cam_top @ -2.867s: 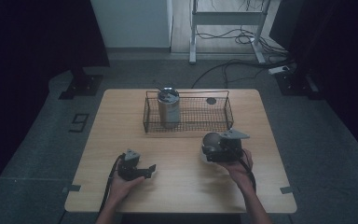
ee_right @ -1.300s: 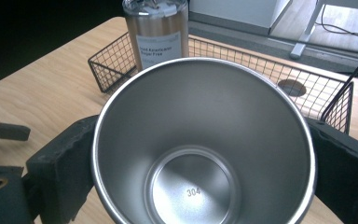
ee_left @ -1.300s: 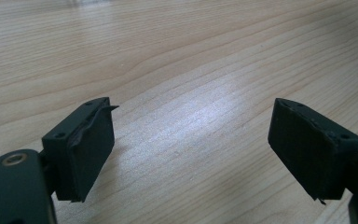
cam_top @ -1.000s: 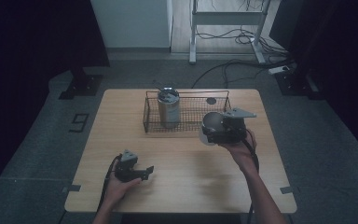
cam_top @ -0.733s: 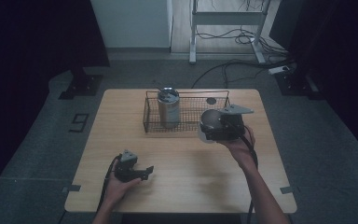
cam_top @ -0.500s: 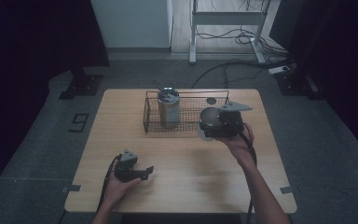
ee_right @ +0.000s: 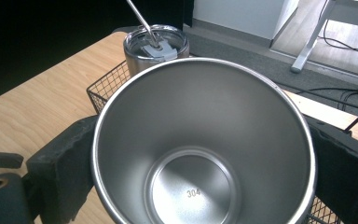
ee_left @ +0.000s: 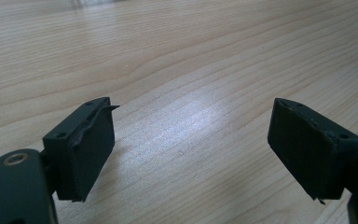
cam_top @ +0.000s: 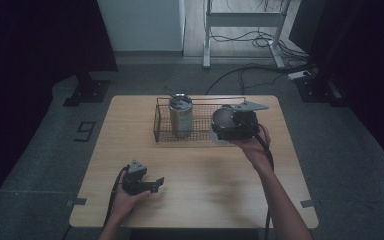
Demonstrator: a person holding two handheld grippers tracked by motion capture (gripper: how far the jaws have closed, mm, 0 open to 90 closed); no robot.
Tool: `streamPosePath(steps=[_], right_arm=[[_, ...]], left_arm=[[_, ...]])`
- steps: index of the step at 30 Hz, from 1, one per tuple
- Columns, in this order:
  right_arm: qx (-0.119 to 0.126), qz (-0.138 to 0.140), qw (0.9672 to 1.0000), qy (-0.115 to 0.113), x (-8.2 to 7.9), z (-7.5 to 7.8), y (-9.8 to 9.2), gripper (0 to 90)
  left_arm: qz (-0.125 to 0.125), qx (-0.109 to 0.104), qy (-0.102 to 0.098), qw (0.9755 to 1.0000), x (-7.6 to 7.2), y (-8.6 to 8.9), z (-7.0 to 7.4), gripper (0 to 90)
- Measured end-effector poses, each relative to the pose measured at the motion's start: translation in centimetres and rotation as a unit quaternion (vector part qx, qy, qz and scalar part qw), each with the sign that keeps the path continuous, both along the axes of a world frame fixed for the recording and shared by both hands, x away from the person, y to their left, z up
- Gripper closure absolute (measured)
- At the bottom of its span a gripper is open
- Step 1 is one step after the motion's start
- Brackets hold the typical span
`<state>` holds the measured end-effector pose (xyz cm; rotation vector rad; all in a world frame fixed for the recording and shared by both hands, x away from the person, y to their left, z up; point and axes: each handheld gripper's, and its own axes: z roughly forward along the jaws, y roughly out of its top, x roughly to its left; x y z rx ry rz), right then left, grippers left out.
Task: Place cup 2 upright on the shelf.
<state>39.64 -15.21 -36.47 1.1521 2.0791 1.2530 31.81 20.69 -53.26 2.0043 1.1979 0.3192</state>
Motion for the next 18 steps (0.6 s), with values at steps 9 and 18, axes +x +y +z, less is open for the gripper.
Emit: streamPosePath(steps=[9, 18], right_arm=[[0.001, -0.005, 1.0, -0.002, 0.8, 0.4, 0.1, 5.7], [-0.008, -0.006, 0.9999, 0.0, 1.7, 0.8, 0.5, 5.7]], left_arm=[[-0.008, -0.017, 0.006, 0.9998, -0.1, 0.0, 0.3, 15.0], [-0.006, -0.007, 0.001, 1.0, -0.1, -0.1, 0.2, 14.9]])
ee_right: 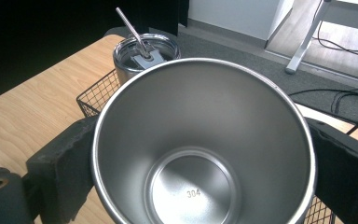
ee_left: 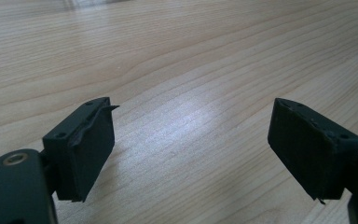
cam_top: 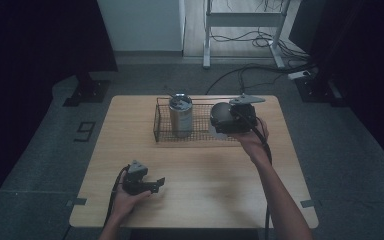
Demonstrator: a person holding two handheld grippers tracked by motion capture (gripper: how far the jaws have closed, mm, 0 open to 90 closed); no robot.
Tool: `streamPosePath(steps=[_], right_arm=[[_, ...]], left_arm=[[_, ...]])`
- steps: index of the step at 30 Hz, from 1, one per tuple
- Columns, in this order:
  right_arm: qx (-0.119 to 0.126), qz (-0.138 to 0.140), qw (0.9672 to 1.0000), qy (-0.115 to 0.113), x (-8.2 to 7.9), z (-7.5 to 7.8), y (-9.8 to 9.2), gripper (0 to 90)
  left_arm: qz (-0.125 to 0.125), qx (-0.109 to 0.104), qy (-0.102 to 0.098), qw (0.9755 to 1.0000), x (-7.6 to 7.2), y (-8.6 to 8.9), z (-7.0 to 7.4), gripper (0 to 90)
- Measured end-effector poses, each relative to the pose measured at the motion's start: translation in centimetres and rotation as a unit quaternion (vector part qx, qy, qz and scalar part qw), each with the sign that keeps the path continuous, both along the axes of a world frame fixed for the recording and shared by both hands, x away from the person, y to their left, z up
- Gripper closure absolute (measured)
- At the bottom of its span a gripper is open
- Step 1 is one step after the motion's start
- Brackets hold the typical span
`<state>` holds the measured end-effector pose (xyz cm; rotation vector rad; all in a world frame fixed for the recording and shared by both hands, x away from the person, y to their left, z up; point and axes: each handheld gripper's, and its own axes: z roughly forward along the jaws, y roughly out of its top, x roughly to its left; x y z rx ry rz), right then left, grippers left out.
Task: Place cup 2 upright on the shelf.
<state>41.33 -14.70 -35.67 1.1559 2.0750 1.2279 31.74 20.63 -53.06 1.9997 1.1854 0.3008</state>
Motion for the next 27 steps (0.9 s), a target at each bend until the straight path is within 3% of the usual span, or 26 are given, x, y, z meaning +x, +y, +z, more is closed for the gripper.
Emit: streamPosePath(steps=[13, 27], right_arm=[[-0.001, -0.004, 1.0, -0.002, 1.4, 0.9, 0.1, 5.7], [-0.001, -0.007, 1.0, 0.007, 3.6, 0.7, 0.1, 5.7]], left_arm=[[0.004, 0.002, 0.0, 1.0, 0.0, 0.1, -0.1, 15.0], [0.003, 0.002, 0.001, 1.0, 0.1, 0.1, -0.1, 15.0]])
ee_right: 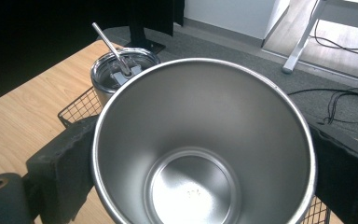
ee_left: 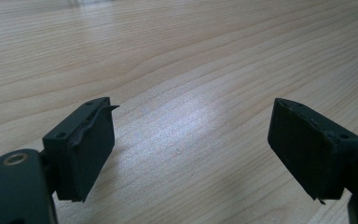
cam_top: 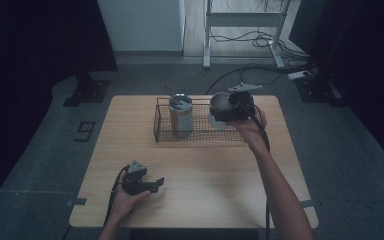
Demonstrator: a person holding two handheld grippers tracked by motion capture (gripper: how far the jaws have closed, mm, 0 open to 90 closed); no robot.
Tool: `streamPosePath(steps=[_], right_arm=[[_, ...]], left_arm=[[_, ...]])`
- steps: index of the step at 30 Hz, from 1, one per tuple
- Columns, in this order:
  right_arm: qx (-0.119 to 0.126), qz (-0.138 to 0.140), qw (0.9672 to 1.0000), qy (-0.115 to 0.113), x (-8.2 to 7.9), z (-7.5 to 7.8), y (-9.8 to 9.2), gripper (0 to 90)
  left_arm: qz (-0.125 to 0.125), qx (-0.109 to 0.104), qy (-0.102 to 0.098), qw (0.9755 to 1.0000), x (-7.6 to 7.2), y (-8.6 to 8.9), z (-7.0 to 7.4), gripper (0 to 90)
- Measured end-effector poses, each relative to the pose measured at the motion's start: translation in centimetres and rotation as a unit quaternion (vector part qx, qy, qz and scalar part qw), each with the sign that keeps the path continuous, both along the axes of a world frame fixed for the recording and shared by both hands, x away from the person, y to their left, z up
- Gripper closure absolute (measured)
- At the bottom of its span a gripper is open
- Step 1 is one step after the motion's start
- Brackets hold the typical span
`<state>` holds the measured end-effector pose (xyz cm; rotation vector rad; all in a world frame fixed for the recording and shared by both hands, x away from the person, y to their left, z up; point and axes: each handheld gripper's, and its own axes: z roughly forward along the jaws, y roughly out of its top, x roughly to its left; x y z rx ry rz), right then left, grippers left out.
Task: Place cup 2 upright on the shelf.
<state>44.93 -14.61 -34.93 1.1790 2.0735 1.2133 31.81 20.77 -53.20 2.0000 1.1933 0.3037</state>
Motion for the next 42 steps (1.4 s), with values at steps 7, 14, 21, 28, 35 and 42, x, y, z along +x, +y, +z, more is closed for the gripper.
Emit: streamPosePath(steps=[7, 14, 21, 28, 35, 42], right_arm=[[-0.005, -0.001, 1.0, 0.003, 1.1, 0.0, 0.3, 5.7], [-0.012, -0.002, 0.9999, 0.01, 2.0, -0.4, 0.4, 5.7], [-0.015, -0.007, 0.9998, 0.012, 2.9, -0.6, 0.3, 5.7], [-0.017, -0.012, 0.9996, 0.019, 3.9, -1.0, 0.0, 5.7], [-0.019, -0.018, 0.9994, 0.024, 4.9, -1.4, -0.2, 5.7], [-0.023, -0.025, 0.999, 0.03, 6.0, -1.9, -0.3, 5.7]], left_arm=[[0.0, 0.001, -0.001, 1.0, 0.0, 0.0, 0.0, 14.9], [-0.001, -0.001, 0.0, 1.0, 0.0, -0.1, 0.0, 15.0], [-0.001, 0.002, 0.0, 1.0, 0.0, -0.1, -0.1, 15.0], [-0.002, 0.005, 0.0, 1.0, 0.0, 0.0, -0.1, 15.0], [-0.001, 0.004, 0.001, 1.0, 0.0, 0.0, -0.1, 15.0], [-0.004, 0.005, 0.001, 1.0, 0.0, -0.2, -0.2, 15.0]])
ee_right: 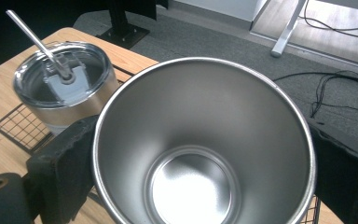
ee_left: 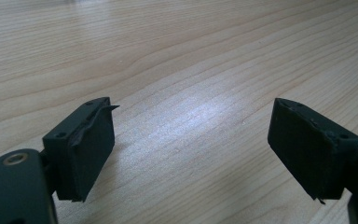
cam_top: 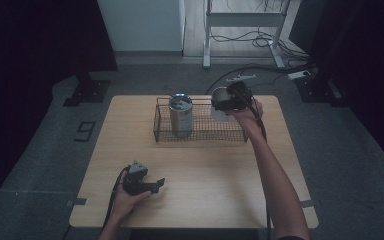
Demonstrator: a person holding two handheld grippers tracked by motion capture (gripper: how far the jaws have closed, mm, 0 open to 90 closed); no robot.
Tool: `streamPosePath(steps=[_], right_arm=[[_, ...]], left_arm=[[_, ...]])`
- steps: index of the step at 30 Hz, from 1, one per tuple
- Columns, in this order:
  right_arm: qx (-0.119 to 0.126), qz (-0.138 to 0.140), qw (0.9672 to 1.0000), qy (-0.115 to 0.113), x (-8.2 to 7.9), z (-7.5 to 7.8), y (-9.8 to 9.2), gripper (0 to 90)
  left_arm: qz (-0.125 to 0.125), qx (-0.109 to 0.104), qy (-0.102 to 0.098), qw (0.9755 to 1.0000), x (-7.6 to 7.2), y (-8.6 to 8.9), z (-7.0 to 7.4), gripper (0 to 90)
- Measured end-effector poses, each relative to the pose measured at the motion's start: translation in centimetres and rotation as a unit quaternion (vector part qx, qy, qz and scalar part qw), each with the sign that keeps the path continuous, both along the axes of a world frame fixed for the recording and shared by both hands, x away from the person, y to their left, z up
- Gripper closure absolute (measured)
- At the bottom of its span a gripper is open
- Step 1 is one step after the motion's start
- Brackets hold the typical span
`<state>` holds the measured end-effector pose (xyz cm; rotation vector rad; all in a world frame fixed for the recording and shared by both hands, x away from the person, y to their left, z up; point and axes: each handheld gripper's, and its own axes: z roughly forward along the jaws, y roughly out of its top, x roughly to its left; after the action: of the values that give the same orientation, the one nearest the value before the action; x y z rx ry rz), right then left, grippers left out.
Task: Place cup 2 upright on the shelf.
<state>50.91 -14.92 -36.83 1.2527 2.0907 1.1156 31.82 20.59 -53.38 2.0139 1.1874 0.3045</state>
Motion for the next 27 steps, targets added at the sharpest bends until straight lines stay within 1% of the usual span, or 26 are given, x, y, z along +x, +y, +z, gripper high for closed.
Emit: streamPosePath(steps=[9, 18, 27], right_arm=[[-0.003, -0.005, 1.0, 0.006, 1.3, -0.9, 0.2, 5.7], [-0.006, -0.01, 0.9998, 0.017, 2.5, -2.2, 0.1, 5.7], [-0.011, -0.009, 0.9995, 0.028, 3.2, -3.3, 0.3, 5.7]], left_arm=[[0.0, 0.0, 0.0, 1.0, 0.0, 0.1, 0.0, 15.0], [-0.001, 0.003, 0.001, 1.0, 0.0, 0.1, 0.0, 15.0], [-0.003, 0.006, 0.002, 1.0, 0.0, 0.0, -0.1, 15.0]])
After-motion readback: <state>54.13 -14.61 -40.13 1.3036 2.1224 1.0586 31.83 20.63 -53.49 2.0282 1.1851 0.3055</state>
